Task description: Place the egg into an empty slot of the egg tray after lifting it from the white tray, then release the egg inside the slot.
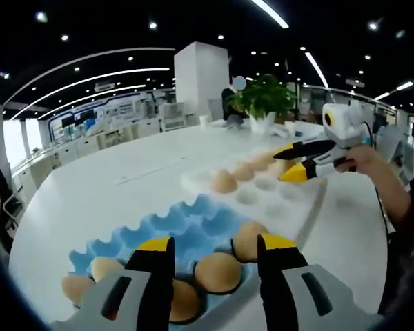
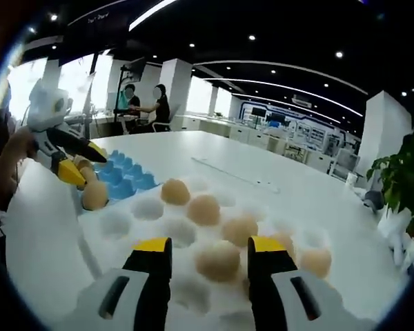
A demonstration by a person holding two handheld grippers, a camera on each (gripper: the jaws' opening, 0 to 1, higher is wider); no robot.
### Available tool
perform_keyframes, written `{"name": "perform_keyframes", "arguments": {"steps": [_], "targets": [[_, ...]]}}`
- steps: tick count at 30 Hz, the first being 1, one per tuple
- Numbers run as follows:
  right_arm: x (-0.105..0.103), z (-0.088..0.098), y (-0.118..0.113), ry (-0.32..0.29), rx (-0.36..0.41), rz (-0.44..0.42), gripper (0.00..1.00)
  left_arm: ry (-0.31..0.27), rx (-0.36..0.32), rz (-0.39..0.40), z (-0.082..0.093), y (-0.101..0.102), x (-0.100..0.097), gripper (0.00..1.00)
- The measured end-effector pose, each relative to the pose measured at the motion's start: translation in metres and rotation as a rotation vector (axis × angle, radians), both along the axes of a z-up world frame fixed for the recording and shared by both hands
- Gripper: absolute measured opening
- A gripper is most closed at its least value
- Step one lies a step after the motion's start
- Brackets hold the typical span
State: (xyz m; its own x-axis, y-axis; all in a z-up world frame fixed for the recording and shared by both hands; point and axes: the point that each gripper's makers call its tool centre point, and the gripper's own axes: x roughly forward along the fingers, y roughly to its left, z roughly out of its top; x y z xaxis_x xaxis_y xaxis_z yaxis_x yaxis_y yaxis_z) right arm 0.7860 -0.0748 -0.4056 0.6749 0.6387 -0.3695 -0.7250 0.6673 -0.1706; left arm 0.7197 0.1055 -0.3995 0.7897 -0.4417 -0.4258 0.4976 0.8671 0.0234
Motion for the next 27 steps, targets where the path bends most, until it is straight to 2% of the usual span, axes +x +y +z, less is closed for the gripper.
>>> {"name": "perform_keyframes", "arguments": {"steps": [2, 5, 6, 8, 10, 16, 18, 21, 25, 27], "targets": [[0.000, -0.002, 0.000, 0.010, -0.010, -0.004, 0.44, -0.002, 0.001, 0.000, 0.000, -0.002, -0.002, 0.48], [0.003, -0.007, -0.004, -0.006, -0.071, -0.025, 0.41, -0.005, -0.001, -0.005, 0.000, -0.004, -0.004, 0.48], [0.002, -0.006, -0.003, -0.007, -0.062, -0.020, 0.40, -0.005, -0.002, -0.004, 0.000, -0.004, -0.005, 0.48], [0.000, -0.009, -0.001, 0.029, -0.054, -0.020, 0.36, -0.004, -0.001, -0.005, 0.000, -0.004, -0.005, 0.48], [0.002, -0.008, -0.002, 0.014, -0.087, -0.024, 0.35, -0.005, 0.004, -0.005, 0.000, -0.003, -0.004, 0.47], [0.006, -0.010, -0.006, 0.072, -0.174, -0.001, 0.29, -0.010, 0.006, -0.013, 0.002, -0.004, -0.005, 0.47], [0.009, -0.014, -0.010, 0.090, -0.237, -0.021, 0.27, -0.012, 0.003, -0.011, 0.003, -0.003, -0.005, 0.47], [0.003, -0.013, -0.006, 0.139, -0.329, 0.028, 0.27, -0.012, 0.007, -0.013, 0.003, -0.003, -0.003, 0.47], [0.005, -0.019, -0.007, 0.240, -0.389, 0.076, 0.27, -0.013, 0.008, -0.024, 0.004, -0.005, -0.004, 0.47], [0.002, -0.020, -0.006, 0.272, -0.417, 0.105, 0.27, -0.013, 0.006, -0.024, 0.003, -0.005, -0.005, 0.47]]}}
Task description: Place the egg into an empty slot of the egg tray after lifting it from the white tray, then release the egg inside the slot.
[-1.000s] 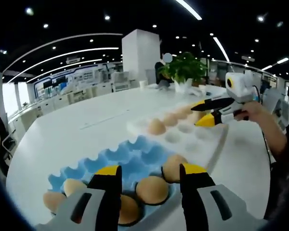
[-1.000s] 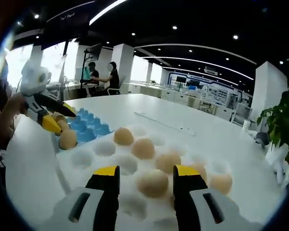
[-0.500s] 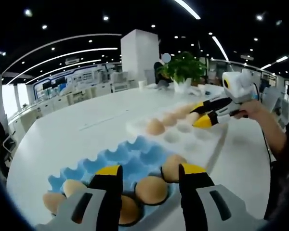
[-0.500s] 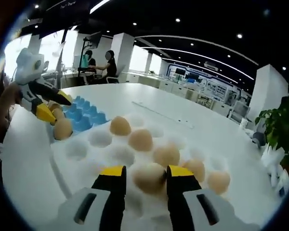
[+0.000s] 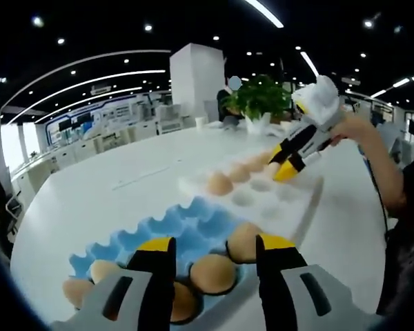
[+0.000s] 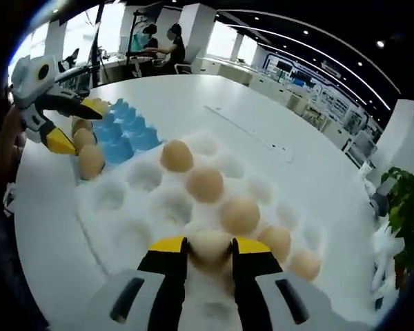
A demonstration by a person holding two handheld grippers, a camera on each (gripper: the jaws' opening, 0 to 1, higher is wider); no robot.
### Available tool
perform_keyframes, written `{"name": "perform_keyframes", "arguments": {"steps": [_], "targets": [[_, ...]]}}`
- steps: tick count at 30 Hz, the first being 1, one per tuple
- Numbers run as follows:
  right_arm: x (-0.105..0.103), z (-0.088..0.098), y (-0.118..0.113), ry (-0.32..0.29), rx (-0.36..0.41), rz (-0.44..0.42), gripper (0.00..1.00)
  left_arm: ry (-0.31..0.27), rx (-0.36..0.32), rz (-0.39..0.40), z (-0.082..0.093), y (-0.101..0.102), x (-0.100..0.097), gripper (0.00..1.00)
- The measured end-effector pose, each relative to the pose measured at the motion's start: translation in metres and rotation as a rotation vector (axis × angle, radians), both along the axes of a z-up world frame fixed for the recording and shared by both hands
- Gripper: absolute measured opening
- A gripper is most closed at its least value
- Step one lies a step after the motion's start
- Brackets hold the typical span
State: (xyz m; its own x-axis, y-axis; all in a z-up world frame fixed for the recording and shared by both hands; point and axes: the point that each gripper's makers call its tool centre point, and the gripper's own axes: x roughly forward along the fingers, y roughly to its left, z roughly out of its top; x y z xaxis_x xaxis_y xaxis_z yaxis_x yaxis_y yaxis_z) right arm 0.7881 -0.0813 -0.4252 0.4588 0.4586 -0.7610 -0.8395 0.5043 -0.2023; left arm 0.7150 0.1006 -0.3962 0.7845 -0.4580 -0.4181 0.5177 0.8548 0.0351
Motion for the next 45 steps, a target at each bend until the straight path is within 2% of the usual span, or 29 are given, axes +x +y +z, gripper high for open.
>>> {"name": "perform_keyframes", "arguments": {"steps": [3, 6, 8, 11, 16, 26, 31, 45], "targets": [[0.003, -0.004, 0.000, 0.069, -0.046, 0.038, 0.27, 0.002, -0.002, -0.001, -0.001, 0.000, 0.000, 0.47], [0.005, -0.006, 0.001, 0.102, -0.054, 0.051, 0.27, 0.002, -0.005, -0.005, -0.002, -0.001, -0.001, 0.47], [0.005, -0.006, -0.001, 0.101, -0.045, 0.057, 0.27, -0.002, -0.009, -0.003, -0.002, -0.001, -0.001, 0.47], [0.003, -0.006, 0.000, 0.067, -0.014, 0.080, 0.27, -0.002, -0.013, -0.004, -0.003, -0.001, -0.001, 0.47], [0.004, -0.003, -0.002, 0.034, 0.150, 0.016, 0.26, 0.002, -0.013, -0.015, -0.006, -0.006, -0.001, 0.47], [0.003, 0.000, -0.003, -0.022, 0.192, -0.008, 0.26, -0.001, -0.014, -0.019, -0.005, -0.010, -0.001, 0.46], [0.002, 0.013, -0.002, -0.041, 0.258, -0.027, 0.26, 0.002, -0.011, -0.021, -0.005, -0.011, -0.001, 0.46], [0.001, 0.031, 0.005, -0.081, 0.323, -0.028, 0.26, -0.004, -0.021, -0.044, -0.001, -0.021, 0.000, 0.46]]}}
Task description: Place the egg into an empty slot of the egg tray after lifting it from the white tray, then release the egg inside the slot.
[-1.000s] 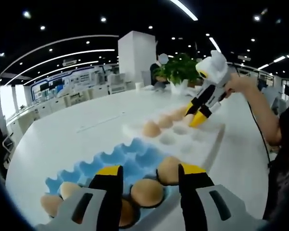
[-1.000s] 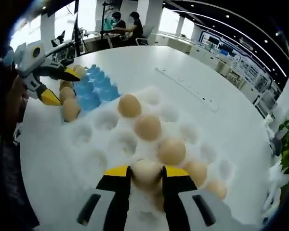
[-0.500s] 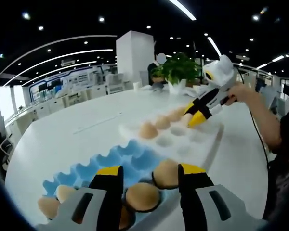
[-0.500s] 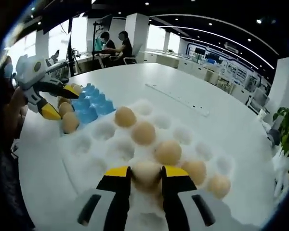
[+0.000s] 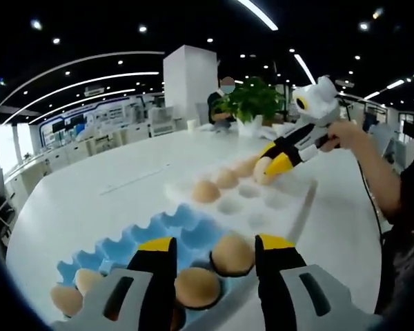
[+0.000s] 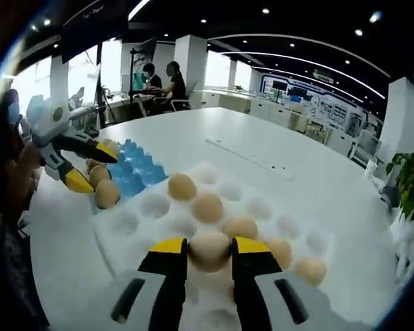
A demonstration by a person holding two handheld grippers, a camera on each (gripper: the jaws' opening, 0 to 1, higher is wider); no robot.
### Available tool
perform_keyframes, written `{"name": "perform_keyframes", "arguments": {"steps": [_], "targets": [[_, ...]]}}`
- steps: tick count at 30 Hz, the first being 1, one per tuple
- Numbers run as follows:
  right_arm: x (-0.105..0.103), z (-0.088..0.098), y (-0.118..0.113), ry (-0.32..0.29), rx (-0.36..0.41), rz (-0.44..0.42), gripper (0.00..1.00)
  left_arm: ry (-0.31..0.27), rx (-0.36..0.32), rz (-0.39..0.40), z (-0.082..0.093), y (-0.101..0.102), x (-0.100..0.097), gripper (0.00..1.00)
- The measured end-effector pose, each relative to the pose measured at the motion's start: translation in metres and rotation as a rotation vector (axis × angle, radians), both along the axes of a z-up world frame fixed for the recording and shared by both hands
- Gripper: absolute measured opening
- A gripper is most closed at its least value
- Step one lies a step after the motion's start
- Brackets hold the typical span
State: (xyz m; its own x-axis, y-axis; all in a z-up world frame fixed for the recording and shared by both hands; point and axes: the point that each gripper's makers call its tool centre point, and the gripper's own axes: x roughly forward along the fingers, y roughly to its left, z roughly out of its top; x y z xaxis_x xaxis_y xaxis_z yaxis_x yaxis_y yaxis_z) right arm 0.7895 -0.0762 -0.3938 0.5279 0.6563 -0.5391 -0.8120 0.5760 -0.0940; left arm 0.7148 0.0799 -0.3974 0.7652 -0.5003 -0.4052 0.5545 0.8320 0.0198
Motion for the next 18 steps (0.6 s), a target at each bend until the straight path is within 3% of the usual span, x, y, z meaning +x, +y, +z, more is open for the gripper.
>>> {"name": "perform_keyframes", "arguments": {"steps": [18], "targets": [[-0.011, 0.013, 0.020, -0.039, 0.003, 0.045, 0.26, 0.001, 0.008, -0.030, -0.001, -0.012, -0.002, 0.43]]}}
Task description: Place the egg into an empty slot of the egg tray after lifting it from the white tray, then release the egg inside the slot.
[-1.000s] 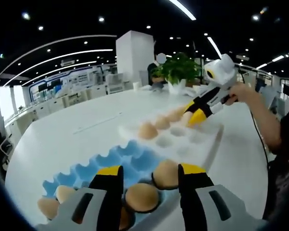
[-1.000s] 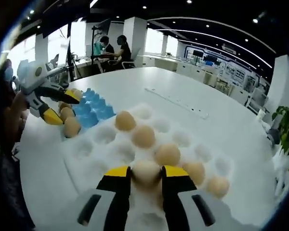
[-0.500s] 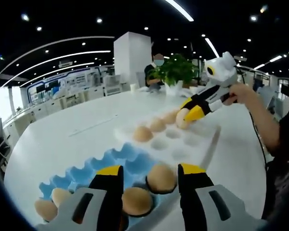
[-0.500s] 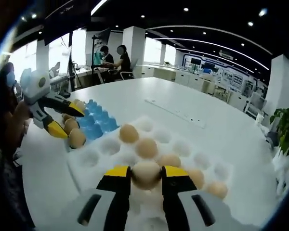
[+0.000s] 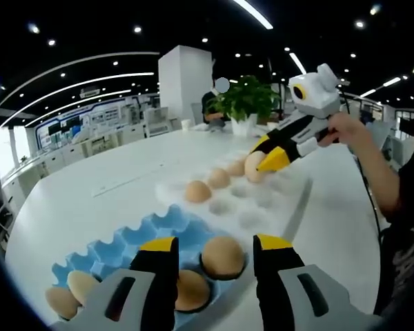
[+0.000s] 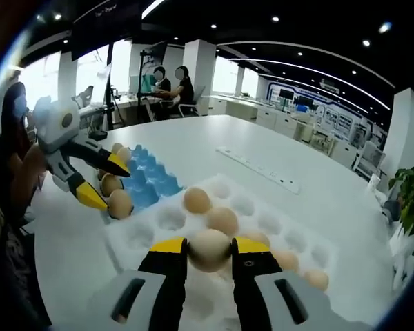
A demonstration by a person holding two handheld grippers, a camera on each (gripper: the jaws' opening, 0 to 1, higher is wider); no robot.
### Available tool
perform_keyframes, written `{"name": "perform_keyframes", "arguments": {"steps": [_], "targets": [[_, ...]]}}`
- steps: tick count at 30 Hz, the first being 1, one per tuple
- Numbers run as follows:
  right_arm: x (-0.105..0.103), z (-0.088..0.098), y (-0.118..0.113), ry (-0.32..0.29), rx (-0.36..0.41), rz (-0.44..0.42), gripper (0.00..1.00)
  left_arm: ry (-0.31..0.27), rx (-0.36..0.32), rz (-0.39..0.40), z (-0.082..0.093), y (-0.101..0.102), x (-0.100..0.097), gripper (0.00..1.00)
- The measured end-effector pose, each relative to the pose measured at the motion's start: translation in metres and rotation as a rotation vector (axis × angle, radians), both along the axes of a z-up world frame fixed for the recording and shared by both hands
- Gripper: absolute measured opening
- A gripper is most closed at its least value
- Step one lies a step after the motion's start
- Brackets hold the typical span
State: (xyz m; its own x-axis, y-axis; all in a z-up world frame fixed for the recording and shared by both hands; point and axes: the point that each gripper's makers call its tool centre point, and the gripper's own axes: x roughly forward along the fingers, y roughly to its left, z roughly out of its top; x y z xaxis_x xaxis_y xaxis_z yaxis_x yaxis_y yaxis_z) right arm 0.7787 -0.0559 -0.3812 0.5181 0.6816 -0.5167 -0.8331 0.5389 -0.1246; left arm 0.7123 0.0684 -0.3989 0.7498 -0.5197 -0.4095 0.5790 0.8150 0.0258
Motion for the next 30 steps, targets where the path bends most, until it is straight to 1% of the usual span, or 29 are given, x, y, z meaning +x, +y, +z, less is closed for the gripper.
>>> {"name": "perform_keyframes", "arguments": {"steps": [6, 9, 12, 20, 30], "targets": [[-0.007, 0.003, 0.011, -0.003, 0.016, 0.028, 0.26, 0.008, 0.010, -0.004, -0.004, -0.002, 0.000, 0.43], [-0.011, 0.006, 0.019, -0.001, 0.043, 0.052, 0.26, 0.008, 0.009, -0.003, -0.004, -0.003, -0.001, 0.43], [-0.013, 0.006, 0.025, -0.003, 0.048, 0.064, 0.26, 0.010, 0.010, -0.009, -0.004, -0.006, -0.001, 0.43], [-0.017, 0.005, 0.033, -0.003, 0.052, 0.078, 0.26, 0.013, 0.015, -0.013, -0.006, -0.006, -0.002, 0.43], [-0.024, 0.011, 0.044, -0.013, 0.067, 0.106, 0.26, 0.010, 0.018, -0.019, -0.007, -0.010, -0.001, 0.43]]}}
